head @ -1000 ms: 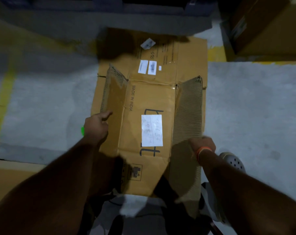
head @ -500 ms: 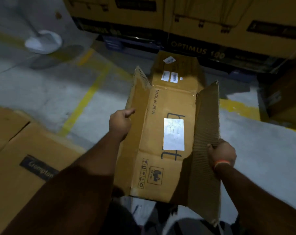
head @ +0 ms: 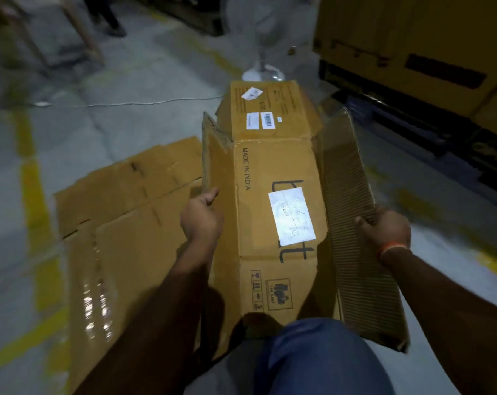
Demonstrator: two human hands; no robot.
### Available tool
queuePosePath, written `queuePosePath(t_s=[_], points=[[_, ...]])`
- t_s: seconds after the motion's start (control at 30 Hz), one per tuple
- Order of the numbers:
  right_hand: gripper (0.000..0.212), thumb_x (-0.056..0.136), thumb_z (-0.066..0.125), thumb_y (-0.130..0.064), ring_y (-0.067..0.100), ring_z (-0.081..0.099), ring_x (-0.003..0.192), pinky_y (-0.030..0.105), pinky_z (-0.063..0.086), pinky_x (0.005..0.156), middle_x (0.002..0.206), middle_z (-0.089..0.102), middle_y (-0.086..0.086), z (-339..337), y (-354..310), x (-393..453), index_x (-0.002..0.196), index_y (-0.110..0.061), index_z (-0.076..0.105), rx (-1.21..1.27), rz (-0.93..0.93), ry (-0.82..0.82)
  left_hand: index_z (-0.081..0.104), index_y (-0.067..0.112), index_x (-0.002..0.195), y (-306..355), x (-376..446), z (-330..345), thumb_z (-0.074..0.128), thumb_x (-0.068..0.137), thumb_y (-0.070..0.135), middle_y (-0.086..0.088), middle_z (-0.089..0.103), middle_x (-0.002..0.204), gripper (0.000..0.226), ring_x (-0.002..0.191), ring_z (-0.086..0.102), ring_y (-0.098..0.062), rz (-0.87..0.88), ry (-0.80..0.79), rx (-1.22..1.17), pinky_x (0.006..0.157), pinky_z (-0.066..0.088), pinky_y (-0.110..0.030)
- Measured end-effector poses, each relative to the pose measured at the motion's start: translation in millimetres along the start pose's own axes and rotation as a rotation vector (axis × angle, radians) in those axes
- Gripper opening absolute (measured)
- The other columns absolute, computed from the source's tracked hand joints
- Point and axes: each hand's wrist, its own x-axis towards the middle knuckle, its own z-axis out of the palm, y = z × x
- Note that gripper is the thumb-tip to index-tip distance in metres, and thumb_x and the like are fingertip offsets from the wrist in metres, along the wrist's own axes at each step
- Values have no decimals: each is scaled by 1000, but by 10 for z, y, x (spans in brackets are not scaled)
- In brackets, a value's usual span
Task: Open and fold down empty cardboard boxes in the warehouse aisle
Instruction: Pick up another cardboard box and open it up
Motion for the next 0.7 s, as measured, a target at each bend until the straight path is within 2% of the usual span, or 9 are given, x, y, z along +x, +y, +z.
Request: queuePosePath(t_s=[0.1, 0.2, 0.3, 0.37, 0.4, 0.43, 0.5, 0.6, 0.7], points=[[23, 93, 68, -28, 36, 67, 92, 31, 40, 71, 98, 73, 17, 255, -575, 61, 106, -9, 72, 3, -122, -46, 69, 31, 129, -342, 111, -498, 57, 93, -1, 7, 66, 134, 50, 127, 60, -16, -45, 114, -12, 107, 48, -31], [24, 92, 68, -32, 36, 66, 93, 34, 45, 74, 98, 73, 15, 527, -1019, 82, 105, -12, 71, 2, -209, -87, 67, 34, 131, -701, 224, -848, 57, 96, 2, 8, 63, 138, 49, 128, 58, -17, -99, 173, 27, 108, 49, -34], [21, 92, 67, -32, 34, 66, 94, 32, 43, 75, 98, 73, 12, 772, -1338, 86, 105, -15, 70, 10, -222, -112, 66, 37, 133, -1028, 342, -974, 58, 96, 5, 6, 63, 139, 50, 128, 60, -20, -139, 209, 72, 106, 46, -28], [28, 93, 66, -30, 37, 64, 102, 37, 48, 83, 108, 70, 15, 898, -1487, 112, 116, -15, 64, 11, -188, -132, 63, 34, 137, -1236, 433, -946, 57, 95, 3, 0, 62, 141, 52, 126, 60, -25, -182, 164, 132, 104, 47, -30], [39, 92, 67, -28, 39, 61, 111, 42, 49, 90, 118, 66, 18, 947, -1542, 133, 128, -14, 58, -9, -167, -156, 61, 33, 139, -1322, 481, -919, 56, 95, 3, -5, 60, 143, 53, 127, 58, -29, -216, 98, 204, 103, 48, -34], [54, 91, 69, -26, 41, 56, 119, 45, 47, 98, 129, 60, 21, 992, -1572, 155, 139, -13, 49, -44, -159, -182, 60, 31, 140, -1375, 512, -888, 56, 94, 3, -9, 53, 146, 54, 128, 54, -33, -248, 23, 283, 104, 49, -39], [73, 88, 74, -26, 41, 48, 130, 45, 42, 107, 141, 49, 22, 1042, -1577, 180, 149, -10, 38, -124, -181, -208, 60, 33, 139, -1393, 561, -823, 59, 92, 4, -15, 31, 153, 56, 132, 42, -42, -257, -82, 397, 107, 47, -50], [68, 88, 75, -27, 37, 49, 130, 41, 42, 109, 142, 49, 19, 1061, -1468, 150, 146, -11, 45, -149, -207, -219, 60, 37, 139, -1203, 560, -713, 61, 91, 3, -14, 7, 168, 59, 147, 25, -44, -195, -140, 377, 117, 35, -54], [60, 88, 74, -27, 35, 55, 125, 39, 43, 108, 139, 54, 16, 998, -1305, 86, 141, -11, 53, -112, -239, -221, 64, 31, 136, -940, 464, -588, 55, 87, -4, -18, 14, 167, 62, 142, 39, -41, -81, -165, 343, 108, 46, -48]])
